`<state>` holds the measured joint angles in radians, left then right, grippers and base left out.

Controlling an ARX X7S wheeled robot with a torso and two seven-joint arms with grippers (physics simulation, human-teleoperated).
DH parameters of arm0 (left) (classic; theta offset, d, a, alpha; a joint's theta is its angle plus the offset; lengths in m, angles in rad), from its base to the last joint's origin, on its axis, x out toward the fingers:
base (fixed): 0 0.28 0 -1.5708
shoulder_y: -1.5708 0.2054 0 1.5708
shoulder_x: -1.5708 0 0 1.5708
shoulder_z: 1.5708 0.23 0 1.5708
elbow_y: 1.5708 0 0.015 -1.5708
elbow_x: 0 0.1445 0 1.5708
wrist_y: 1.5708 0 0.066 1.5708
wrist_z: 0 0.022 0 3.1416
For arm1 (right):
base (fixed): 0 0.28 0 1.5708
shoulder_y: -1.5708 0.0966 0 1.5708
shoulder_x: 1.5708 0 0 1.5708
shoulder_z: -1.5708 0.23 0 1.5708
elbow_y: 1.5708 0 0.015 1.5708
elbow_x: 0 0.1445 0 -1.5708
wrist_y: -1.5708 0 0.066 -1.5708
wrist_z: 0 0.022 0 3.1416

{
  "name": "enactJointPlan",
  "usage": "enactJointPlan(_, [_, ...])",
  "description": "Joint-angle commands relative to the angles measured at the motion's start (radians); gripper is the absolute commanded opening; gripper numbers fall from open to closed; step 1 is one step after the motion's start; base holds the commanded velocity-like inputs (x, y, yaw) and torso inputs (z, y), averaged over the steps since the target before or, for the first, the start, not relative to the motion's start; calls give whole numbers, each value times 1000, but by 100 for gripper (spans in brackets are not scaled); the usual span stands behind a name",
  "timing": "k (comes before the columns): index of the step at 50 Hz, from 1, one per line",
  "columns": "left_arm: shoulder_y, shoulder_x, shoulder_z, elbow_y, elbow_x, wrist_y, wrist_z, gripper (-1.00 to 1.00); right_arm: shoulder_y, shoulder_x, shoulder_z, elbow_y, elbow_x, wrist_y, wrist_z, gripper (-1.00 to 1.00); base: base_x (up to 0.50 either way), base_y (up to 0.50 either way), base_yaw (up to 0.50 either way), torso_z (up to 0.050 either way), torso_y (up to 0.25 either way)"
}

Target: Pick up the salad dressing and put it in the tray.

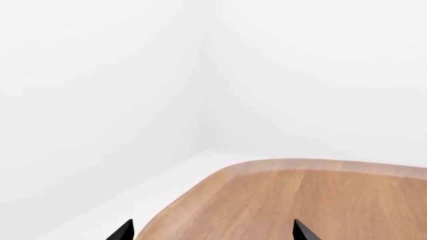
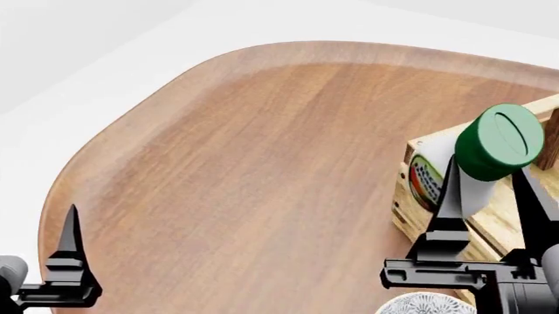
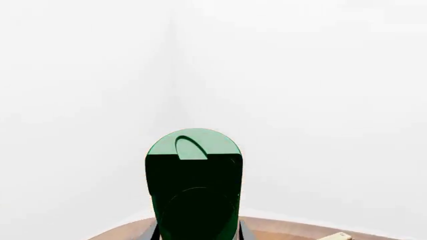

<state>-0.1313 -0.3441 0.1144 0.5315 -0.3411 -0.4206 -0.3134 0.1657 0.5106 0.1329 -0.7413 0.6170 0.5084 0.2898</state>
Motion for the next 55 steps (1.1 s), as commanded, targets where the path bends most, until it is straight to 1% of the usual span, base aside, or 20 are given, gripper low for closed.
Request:
enactJointPlan(1, [0, -4, -1, 2, -5, 0, -5, 100, 33, 24, 55, -1, -24, 21, 36, -100, 0, 0, 0, 0, 0])
enactJointPlan(11, [1, -6, 0, 5, -7, 1, -8, 100, 68, 42, 121, 39, -16, 44, 78, -100, 0, 0, 0, 0, 0])
enactJointPlan(25, [-4, -11, -1, 6, -13, 0, -12, 100, 139, 81, 143, 133, -19, 100, 108, -100, 0, 0, 0, 0, 1])
enactJointPlan(35, [-9, -15, 0, 11, -18, -6, -15, 100, 188, 88, 114, 271, -57, 110, 110, -100, 0, 0, 0, 0, 0])
enactJointPlan(44, [-9, -18, 2, 10, -17, -4, -19, 100, 223, 95, 56, 379, -124, 80, 100, -100, 0, 0, 0, 0, 1])
enactJointPlan(55, [-9, -18, 7, 3, -15, 2, -21, 100, 236, 92, 55, 517, -165, 42, 100, -100, 0, 0, 0, 0, 0])
